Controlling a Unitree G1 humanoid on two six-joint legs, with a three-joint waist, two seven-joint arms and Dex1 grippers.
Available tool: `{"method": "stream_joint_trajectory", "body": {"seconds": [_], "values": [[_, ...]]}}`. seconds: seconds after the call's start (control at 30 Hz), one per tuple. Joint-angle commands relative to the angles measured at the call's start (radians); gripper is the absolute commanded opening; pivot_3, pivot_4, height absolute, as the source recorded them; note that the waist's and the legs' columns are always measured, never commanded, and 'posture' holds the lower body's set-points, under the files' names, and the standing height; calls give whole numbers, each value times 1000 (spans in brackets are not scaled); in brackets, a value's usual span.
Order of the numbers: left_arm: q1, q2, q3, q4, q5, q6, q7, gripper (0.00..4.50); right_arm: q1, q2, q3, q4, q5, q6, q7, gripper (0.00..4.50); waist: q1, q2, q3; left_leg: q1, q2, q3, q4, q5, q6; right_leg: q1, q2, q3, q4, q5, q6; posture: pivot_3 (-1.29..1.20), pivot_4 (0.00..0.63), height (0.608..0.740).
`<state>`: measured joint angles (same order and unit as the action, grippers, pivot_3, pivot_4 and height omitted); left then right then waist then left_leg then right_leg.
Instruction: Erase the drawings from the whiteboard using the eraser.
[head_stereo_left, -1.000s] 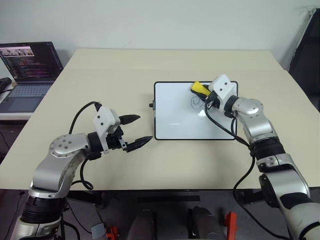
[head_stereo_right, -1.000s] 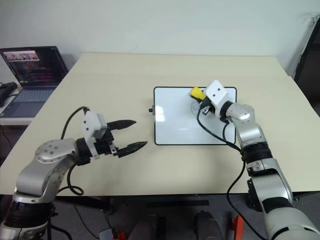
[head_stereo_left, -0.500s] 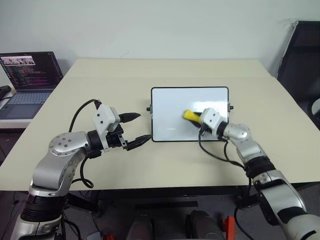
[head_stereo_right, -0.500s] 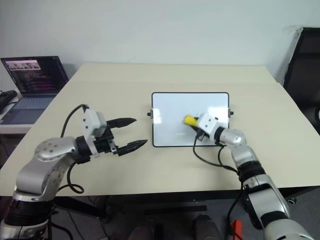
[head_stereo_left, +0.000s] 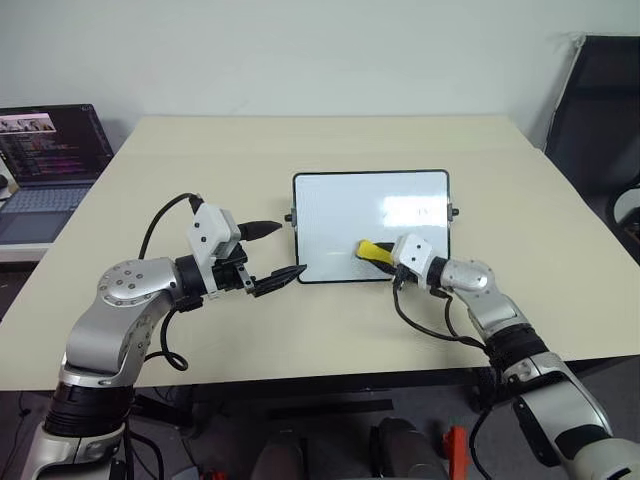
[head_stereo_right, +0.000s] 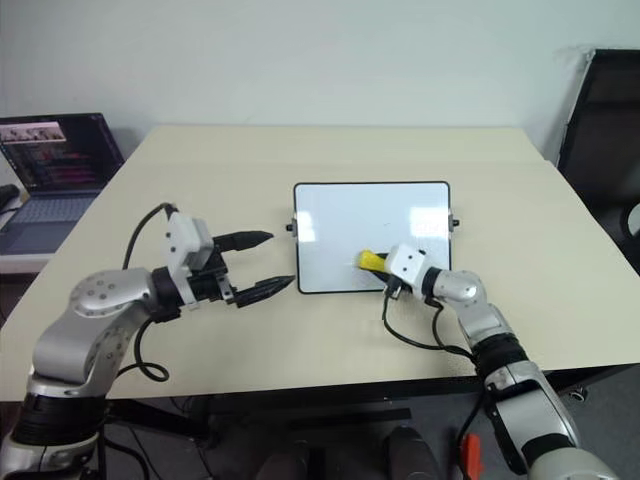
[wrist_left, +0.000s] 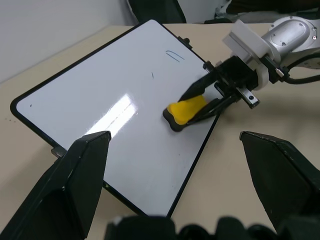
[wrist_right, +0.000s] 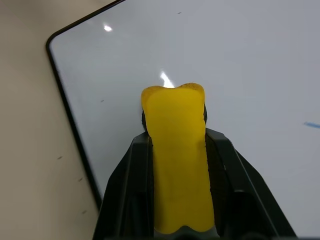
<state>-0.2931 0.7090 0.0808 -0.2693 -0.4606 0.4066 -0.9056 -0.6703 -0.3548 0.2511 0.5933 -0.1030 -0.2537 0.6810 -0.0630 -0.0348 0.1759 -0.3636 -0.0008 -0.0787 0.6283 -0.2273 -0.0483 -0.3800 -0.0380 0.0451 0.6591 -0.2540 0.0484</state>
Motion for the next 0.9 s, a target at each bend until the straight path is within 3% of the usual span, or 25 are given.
{"method": "stream_joint_trajectory", "body": {"seconds": [0.03,0.3,0.43,0.67,0.9], "values": [[-11,-4,8,-20,1,-17,3,4500,-29,-14,-37,67,-58,109,-132,1017,4,1,0,0,0,0,0,0,0,0,0,0,0,0,0,0,150,740],[-6,-3,14,-32,-3,-10,7,4500,-3,-37,-36,79,-97,196,-245,1016,9,0,1,1,-1,-2,1,0,1,1,-1,0,-3,0,0,0,150,740],[-16,-4,13,-28,0,-12,10,4500,20,-40,-64,77,-85,258,-312,1015,14,3,2,-1,10,-5,1,-3,-5,2,-2,0,-16,0,0,0,150,740],[-22,-1,9,-22,3,-14,5,4500,72,-69,-84,11,-63,293,-305,1015,19,5,3,-7,12,-4,1,-4,-6,5,-8,-3,-34,0,0,0,150,740],[-30,-6,3,-14,5,-15,2,4500,125,-103,-98,-77,-54,332,-274,1014,27,3,2,-14,11,2,1,0,0,0,-15,-4,-35,0,0,0,150,740]]}}
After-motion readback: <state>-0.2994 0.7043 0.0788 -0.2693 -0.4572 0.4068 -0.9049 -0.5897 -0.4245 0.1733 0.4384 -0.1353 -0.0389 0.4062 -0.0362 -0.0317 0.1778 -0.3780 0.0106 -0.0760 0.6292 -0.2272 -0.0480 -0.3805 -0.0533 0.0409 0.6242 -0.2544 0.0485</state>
